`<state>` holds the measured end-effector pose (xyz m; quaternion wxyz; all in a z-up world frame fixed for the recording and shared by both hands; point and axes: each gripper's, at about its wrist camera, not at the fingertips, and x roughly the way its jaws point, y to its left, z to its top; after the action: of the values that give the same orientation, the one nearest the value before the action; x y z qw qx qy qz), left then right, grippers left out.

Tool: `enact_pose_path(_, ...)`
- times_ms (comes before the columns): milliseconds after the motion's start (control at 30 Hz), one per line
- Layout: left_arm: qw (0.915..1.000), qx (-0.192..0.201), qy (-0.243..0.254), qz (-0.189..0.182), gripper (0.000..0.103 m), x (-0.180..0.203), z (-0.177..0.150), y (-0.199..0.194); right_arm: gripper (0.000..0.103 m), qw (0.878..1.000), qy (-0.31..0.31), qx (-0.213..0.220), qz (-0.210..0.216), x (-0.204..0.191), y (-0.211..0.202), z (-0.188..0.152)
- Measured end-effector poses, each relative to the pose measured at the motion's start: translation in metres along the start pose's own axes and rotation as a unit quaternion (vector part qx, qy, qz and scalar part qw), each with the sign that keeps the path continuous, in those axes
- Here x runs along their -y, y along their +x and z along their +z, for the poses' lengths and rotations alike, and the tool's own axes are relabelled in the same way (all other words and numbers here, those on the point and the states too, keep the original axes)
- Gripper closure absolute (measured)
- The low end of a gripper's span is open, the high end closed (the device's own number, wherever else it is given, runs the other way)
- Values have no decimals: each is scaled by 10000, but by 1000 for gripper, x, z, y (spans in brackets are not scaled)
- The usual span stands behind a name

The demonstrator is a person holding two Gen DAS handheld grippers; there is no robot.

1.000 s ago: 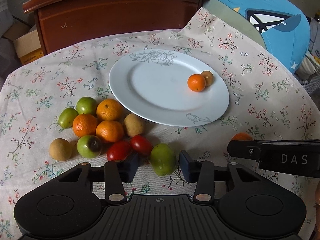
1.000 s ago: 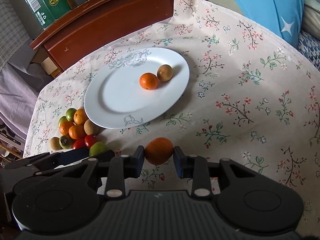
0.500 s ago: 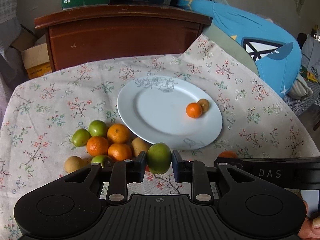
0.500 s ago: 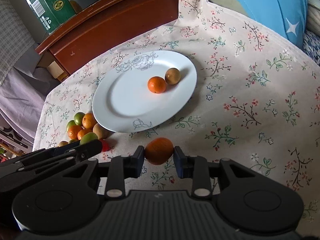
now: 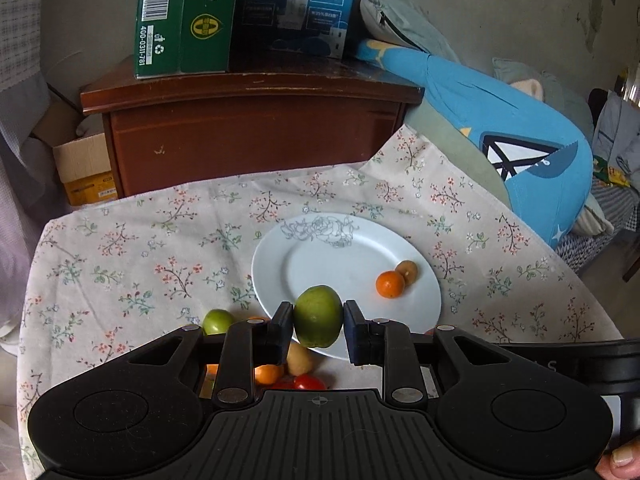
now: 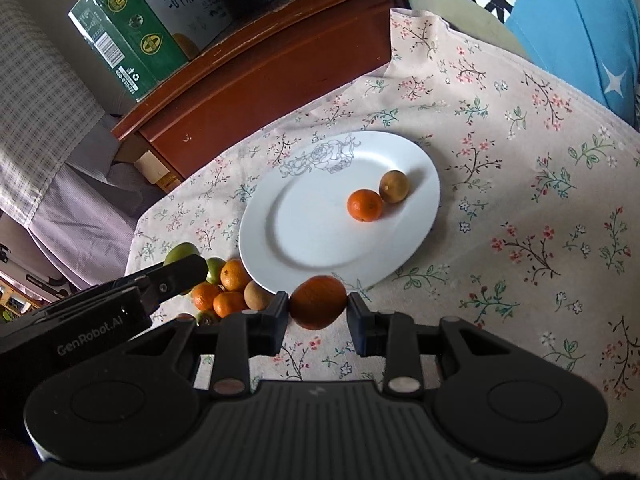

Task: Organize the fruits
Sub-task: 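Grasp a green jujube with the left gripper, then place the green jujube on the plate with the left gripper while the right places the mandarin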

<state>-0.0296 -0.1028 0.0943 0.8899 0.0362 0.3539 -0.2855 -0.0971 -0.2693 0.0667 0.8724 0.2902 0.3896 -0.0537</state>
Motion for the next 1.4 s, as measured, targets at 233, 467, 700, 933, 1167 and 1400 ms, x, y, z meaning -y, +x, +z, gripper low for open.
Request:
enact_pose_path(233,9979,-19,654,10,79,-1,19,12,71,9998,-178,-45,-2,-6,13,24)
enact_pose_path(467,9984,-382,404,-68,79,-11,13,53,71,9995,-164,-119,-252,2,42,24)
enact_pose_path(700,9974,-663,191,-220,79,-17,11,81,71,9993,54,-226,-294,14,64,26)
enact_pose_path(933,9983,-567,84,-119,55,-18,17,85,66,9994,-31,37,-347,12,63,30)
enact_pose_path(1167,9993,-238,-187,232,17,-35,26,59,59,9997,98,197,-109,13,53,32)
enact_pose_path(1400,9980,-133,-298,548,13,-56,31,40,55,9991,-384,162,85,-5,48,26)
